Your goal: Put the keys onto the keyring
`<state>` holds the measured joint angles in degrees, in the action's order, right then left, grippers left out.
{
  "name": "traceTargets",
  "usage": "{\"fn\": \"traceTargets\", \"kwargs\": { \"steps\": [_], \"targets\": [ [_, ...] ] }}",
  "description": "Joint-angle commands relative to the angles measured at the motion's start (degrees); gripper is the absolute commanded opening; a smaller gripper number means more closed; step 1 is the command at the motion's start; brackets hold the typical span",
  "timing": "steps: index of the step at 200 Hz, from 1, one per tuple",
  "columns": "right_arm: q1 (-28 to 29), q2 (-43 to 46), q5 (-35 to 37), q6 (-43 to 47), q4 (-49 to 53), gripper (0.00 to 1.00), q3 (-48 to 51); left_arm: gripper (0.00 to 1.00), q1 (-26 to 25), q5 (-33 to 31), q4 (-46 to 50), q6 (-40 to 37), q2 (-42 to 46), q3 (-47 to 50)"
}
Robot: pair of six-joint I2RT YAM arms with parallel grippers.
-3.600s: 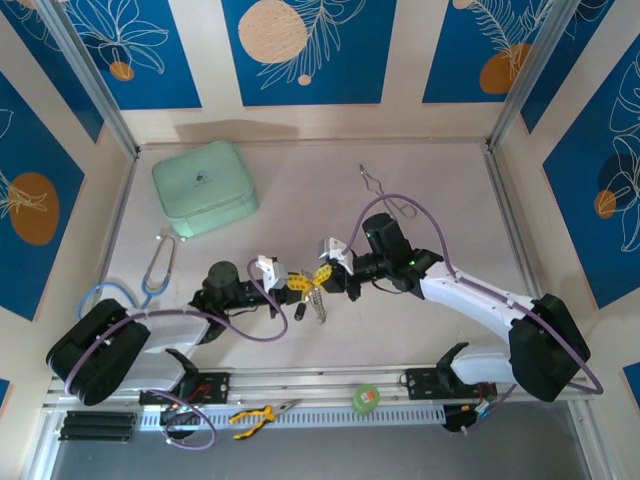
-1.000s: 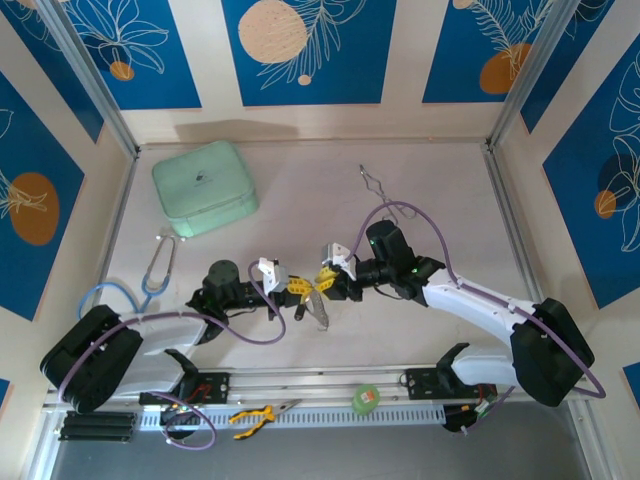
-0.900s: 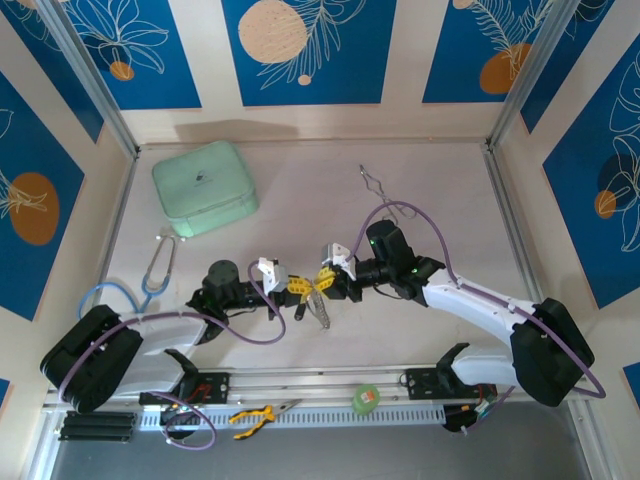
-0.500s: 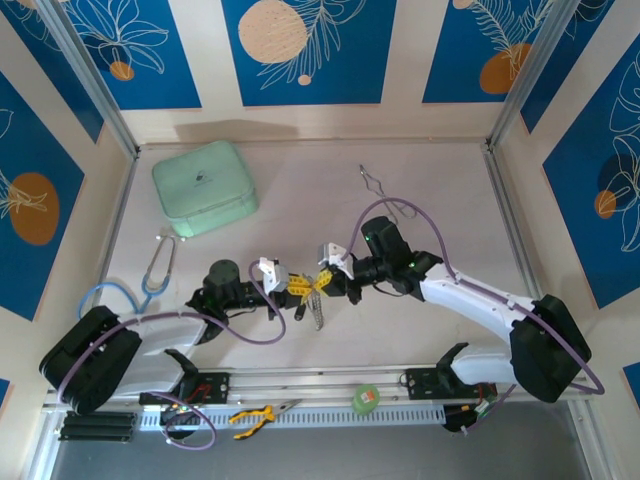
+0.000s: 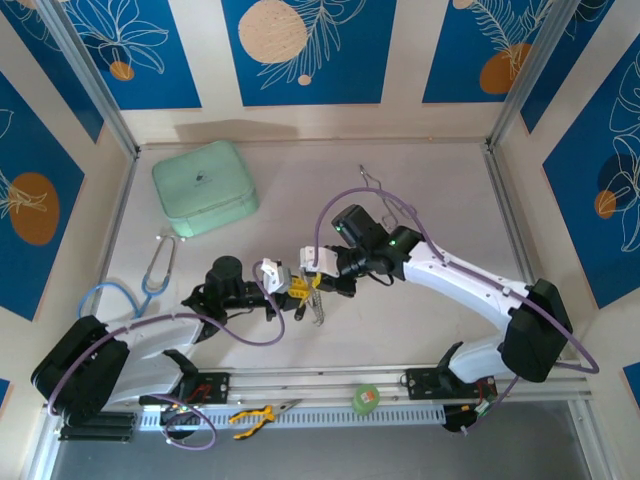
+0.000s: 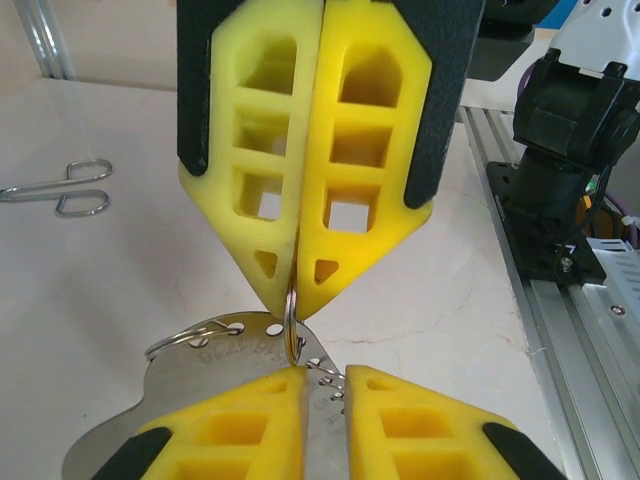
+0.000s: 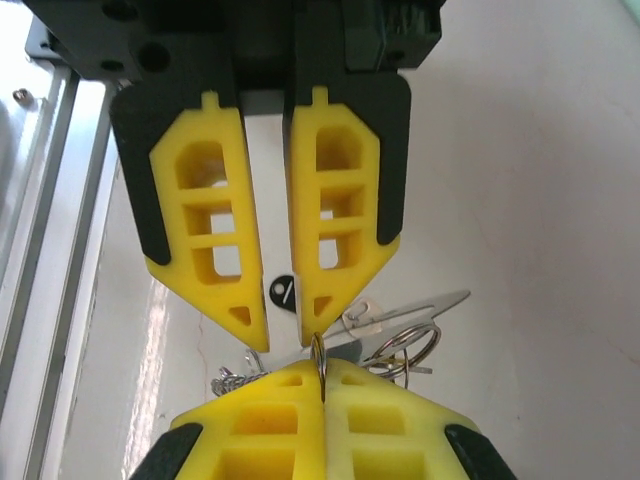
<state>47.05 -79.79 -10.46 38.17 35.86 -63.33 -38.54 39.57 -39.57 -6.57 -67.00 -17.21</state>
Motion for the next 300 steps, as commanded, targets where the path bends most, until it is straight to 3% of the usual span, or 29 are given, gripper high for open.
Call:
{"fn": "traceTargets", "kwargs": {
  "steps": [1,89,131,163,193,231,276,300],
  "targets": [
    [1.02,-1.00,1.85,2.48,4.95,0.00,-2.52,0.18,-0.36,0.51,-0.81,-0.91,0.82,-1.13],
    [2.70,-2.67,-0.53,2.18,3.98,0.00,-4.59,0.19,-0.39,0.00,-4.38,0.36,-0.67,-0.72],
    [1.79,-2.08,-2.52,1.82,3.74,0.00,-3.83,0.20,-0.35,-3.80,-2.76,-0.68,0.02,-0.41],
    [-1.54,-0.55,-8.74,0.44,0.52,0.00,-0.72,0.23,-0.39,-4.51,-3.18,-0.77,0.40,0.40],
    [-3.15,0.04,-12.82,0.00,-2.19,0.00,1.32,0.17,-0.35,-3.05,-6.50,0.28,-0.65,1.06],
    [-3.54,-0.28,-13.68,-0.34,-2.67,0.00,1.47,0.01,-0.38,-0.28,-12.62,2.09,-4.13,0.87],
    [-3.28,-0.29,-12.74,-1.34,-4.63,0.00,1.88,0.13,-0.39,1.89,-18.71,5.31,-8.33,0.87],
    [-2.93,-0.68,-10.81,-1.45,-5.46,0.00,1.98,0.15,-0.38,2.83,-19.38,5.69,-8.84,0.71]
  ]
}}
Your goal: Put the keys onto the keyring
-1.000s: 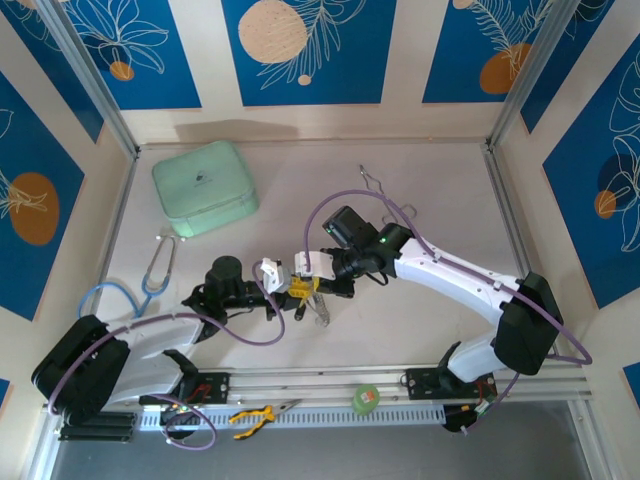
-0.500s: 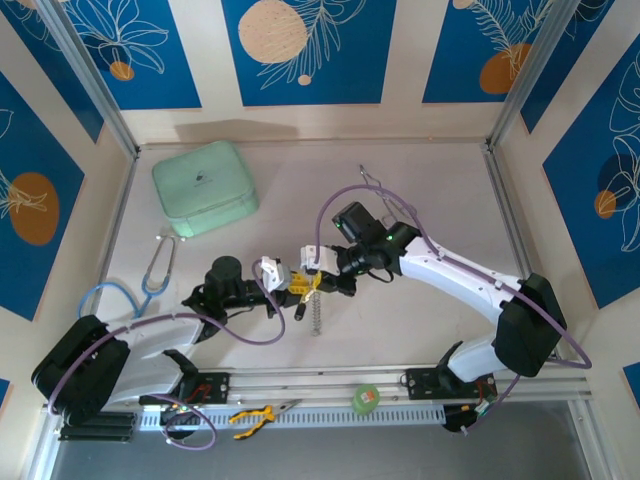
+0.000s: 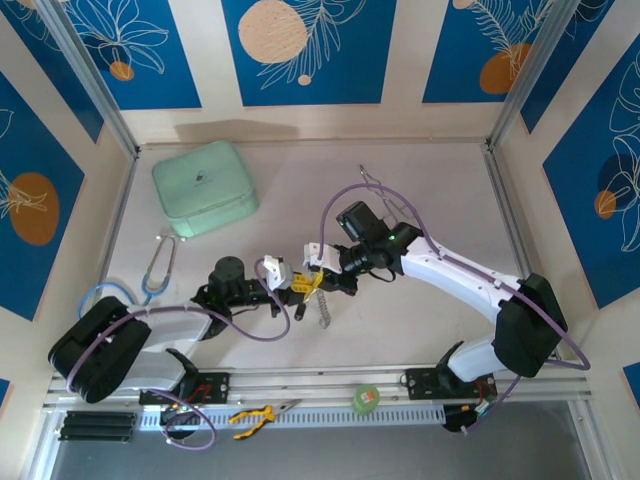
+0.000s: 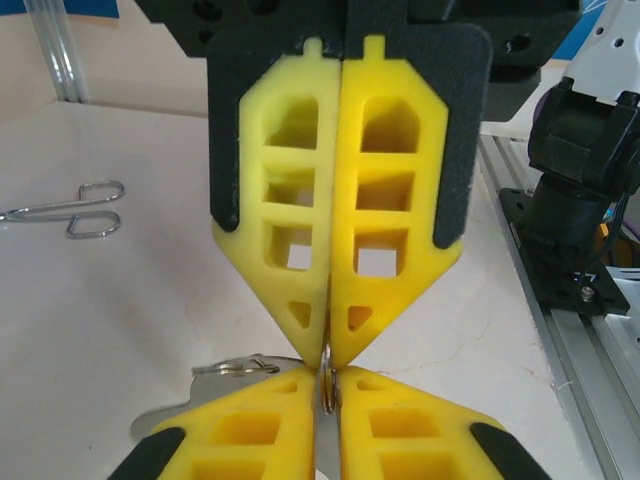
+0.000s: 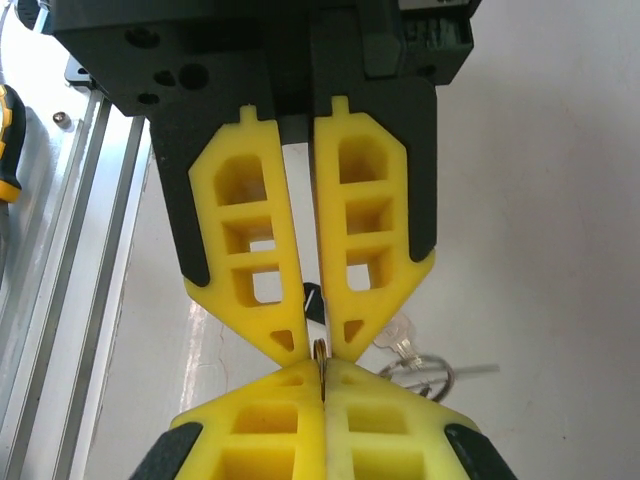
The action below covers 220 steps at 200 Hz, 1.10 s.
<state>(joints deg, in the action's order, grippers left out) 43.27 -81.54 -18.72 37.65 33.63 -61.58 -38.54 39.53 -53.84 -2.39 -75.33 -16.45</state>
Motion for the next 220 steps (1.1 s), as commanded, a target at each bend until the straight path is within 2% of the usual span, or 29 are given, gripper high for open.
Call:
{"fn": "traceTargets", "kwargs": {
  "steps": [1,10,32,55,72,88,108,148,185,220],
  "targets": [
    [0.90,1.05,-2.55,-1.00,-3.27,0.00,0.28,0.15,-0.39,2.90,-5.12,1.56,-0.47,-0.07],
    [0.92,1.08,-2.59,-1.17,-3.64,0.00,0.41,0.13,-0.36,3.17,-4.87,1.58,-0.69,-0.25],
    [0.93,1.11,-3.57,-1.68,-4.09,0.00,0.49,0.00,-0.30,3.44,-5.27,1.43,-1.20,-0.50],
    [-0.18,3.03,-4.68,-4.27,-7.69,0.00,2.57,0.00,-0.24,3.37,-6.64,1.69,-1.58,-0.27],
    [-3.14,6.72,-8.44,-8.16,-14.78,0.25,7.21,0.00,-0.26,3.27,-8.57,2.46,-1.83,0.28],
    [-5.71,10.34,-12.47,-11.27,-21.92,0.30,12.79,0.00,-0.35,3.17,-11.72,3.68,-2.35,0.91],
    [-7.21,12.83,-14.15,-14.70,-28.92,0.30,18.13,0.00,-0.27,3.48,-16.77,5.66,-4.13,1.55],
    [-7.41,13.74,-11.56,-18.08,-35.77,0.29,23.22,0.00,-0.28,3.95,-24.22,8.21,-7.17,2.38],
    [-7.24,13.29,-11.65,-19.08,-37.28,0.26,24.17,0.00,-0.24,4.33,-26.18,8.96,-7.82,2.39],
    [-6.81,12.57,-13.56,-19.54,-37.85,0.17,24.04,0.00,-0.28,4.50,-26.68,9.25,-8.47,1.95]
  ]
}}
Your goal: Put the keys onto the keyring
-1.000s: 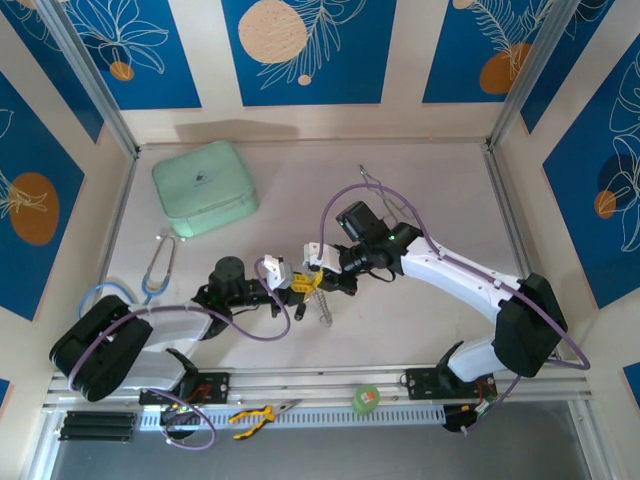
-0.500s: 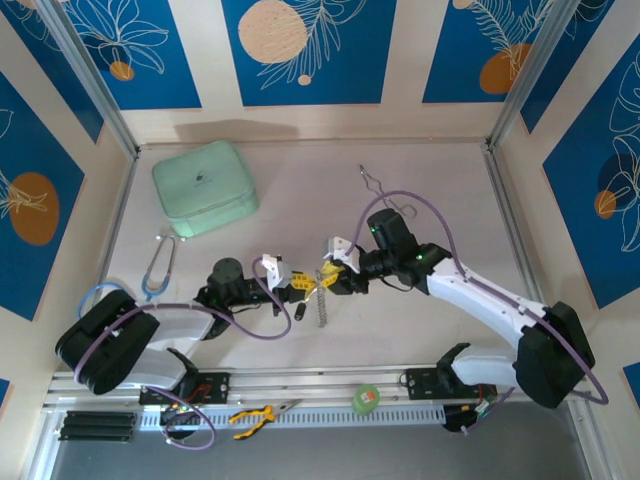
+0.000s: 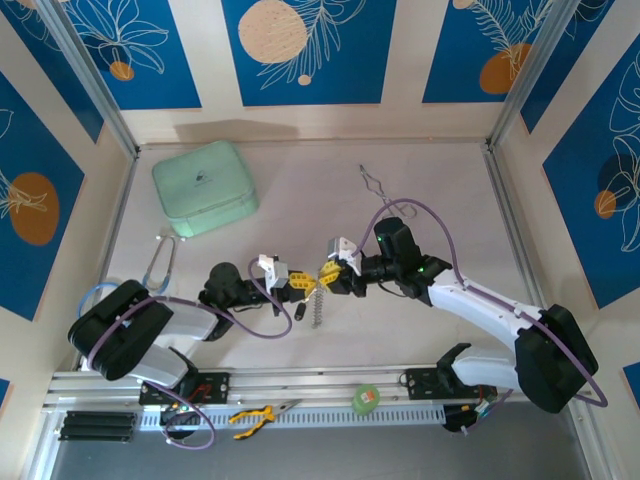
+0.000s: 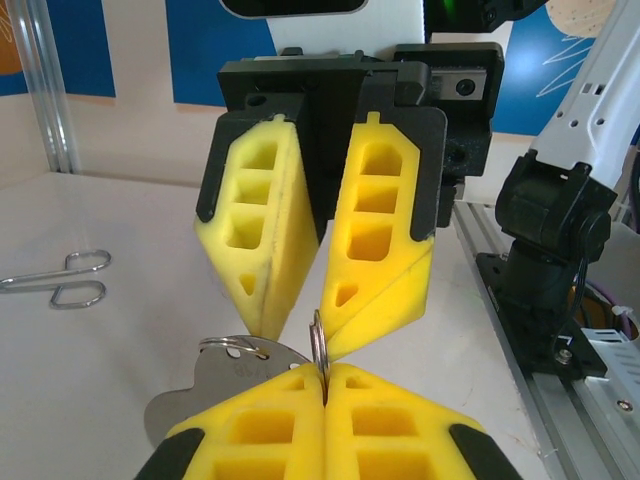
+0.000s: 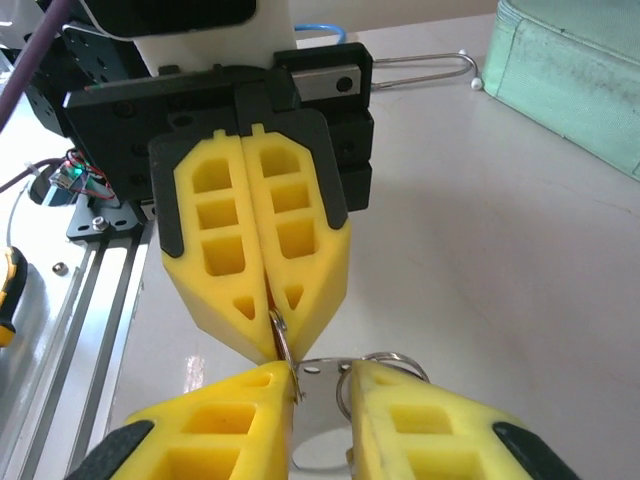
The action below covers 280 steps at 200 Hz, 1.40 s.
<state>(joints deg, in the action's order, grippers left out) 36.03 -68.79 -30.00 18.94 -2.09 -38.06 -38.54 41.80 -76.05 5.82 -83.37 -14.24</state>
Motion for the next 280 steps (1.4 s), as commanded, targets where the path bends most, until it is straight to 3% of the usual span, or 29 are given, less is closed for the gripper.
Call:
{"fn": "traceTargets", "kwargs": {
  "steps": [1,76,93,120,167,253,280],
  "targets": [
    [0.43,-0.19,-2.27,-0.83,-2.13,0.17,0.53,0.00,-0.25,2.28,-4.51,0.99,-0.36,-0.31],
    [0.75,-0.57,-4.31,-0.63,-1.69,0.00,0.02,0.00,-0.26,0.64,-4.50,0.85,0.01,-0.40],
    [0.94,-0.21,-2.69,1.17,0.95,0.00,-1.09,0.18,-0.22,-1.08,-4.09,0.48,0.25,0.00],
    [2.12,0.16,1.47,6.57,9.61,0.00,-4.91,0.22,-0.23,-0.68,2.24,-1.52,2.07,-0.59],
    [4.84,-1.40,6.05,13.00,20.28,0.00,-11.37,0.14,-0.22,0.96,16.28,-6.54,5.84,-3.37],
    [9.56,-7.13,14.58,20.42,33.39,0.00,-21.00,0.14,-0.24,1.27,20.62,-8.01,8.29,-3.95],
    [9.89,-7.86,14.92,20.71,34.54,0.00,-21.99,0.00,-0.28,2.13,20.55,-8.19,8.57,-3.98]
  ]
}}
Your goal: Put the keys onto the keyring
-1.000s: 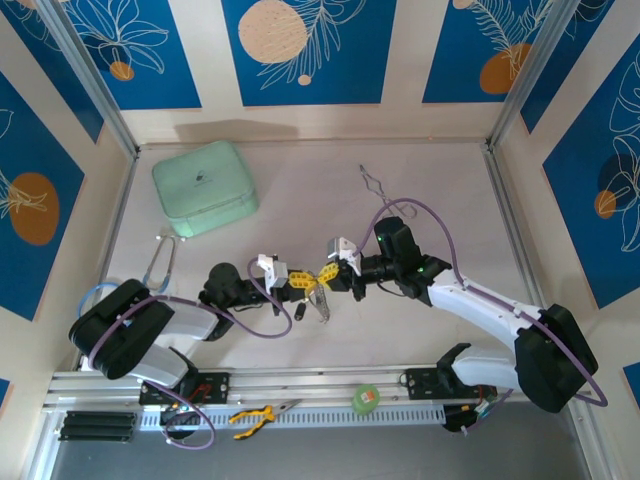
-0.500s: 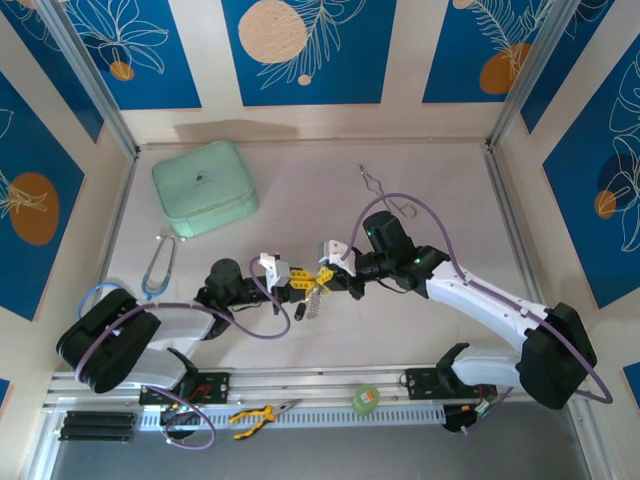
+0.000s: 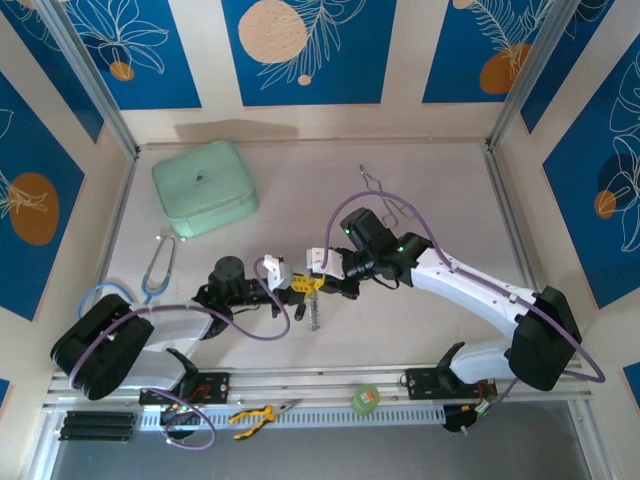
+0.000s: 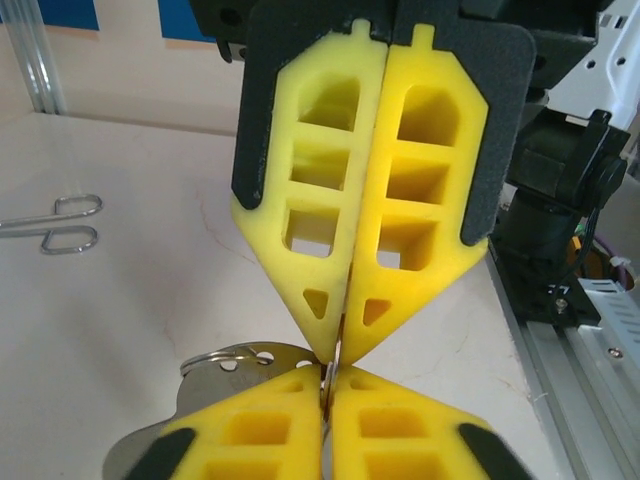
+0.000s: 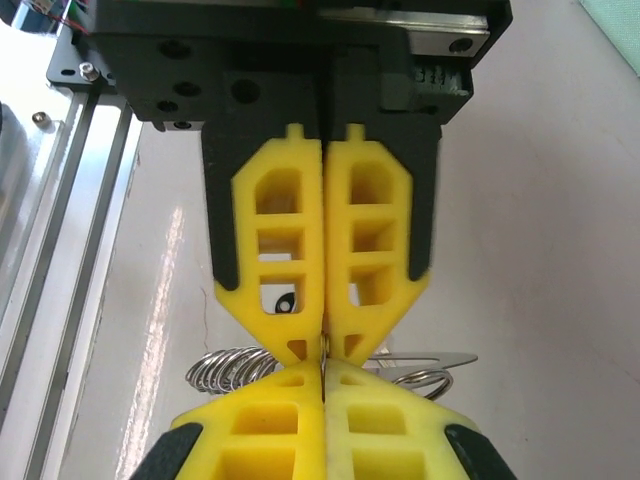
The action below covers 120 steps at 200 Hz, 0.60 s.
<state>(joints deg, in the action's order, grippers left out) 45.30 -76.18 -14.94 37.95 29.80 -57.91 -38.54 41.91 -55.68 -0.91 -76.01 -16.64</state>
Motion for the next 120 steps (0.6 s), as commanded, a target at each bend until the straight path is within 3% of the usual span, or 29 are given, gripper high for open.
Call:
{"fn": "traceTargets", "kwargs": {
  "steps": [1,10,27,38,61,120],
  "targets": [
    [0.62,-0.47,-0.14,1.69,2.65,0.00,-2.14,0.00,-0.25,2.03,0.16,-1.46,1.16,-1.56],
    [-0.23,0.79,-1.62,-0.01,0.09,0.00,-0.88,0.00,-0.27,2.36,-0.19,-1.47,1.29,-1.42],
    [-3.70,4.69,-8.09,-4.40,-7.02,0.22,3.80,0.00,-0.29,2.89,-2.33,-1.11,1.31,-0.75],
    [-5.92,7.08,-12.04,-7.49,-11.82,0.26,7.19,0.00,-0.22,2.96,-4.75,-0.73,1.25,-0.06],
    [-7.41,9.42,-16.07,-11.23,-17.76,0.27,12.01,0.00,-0.23,3.24,-8.32,-0.16,0.66,0.71],
    [-7.30,8.27,-17.13,-13.26,-22.02,0.25,14.85,0.00,-0.29,4.21,-13.13,1.61,-0.92,1.18]
  ]
}}
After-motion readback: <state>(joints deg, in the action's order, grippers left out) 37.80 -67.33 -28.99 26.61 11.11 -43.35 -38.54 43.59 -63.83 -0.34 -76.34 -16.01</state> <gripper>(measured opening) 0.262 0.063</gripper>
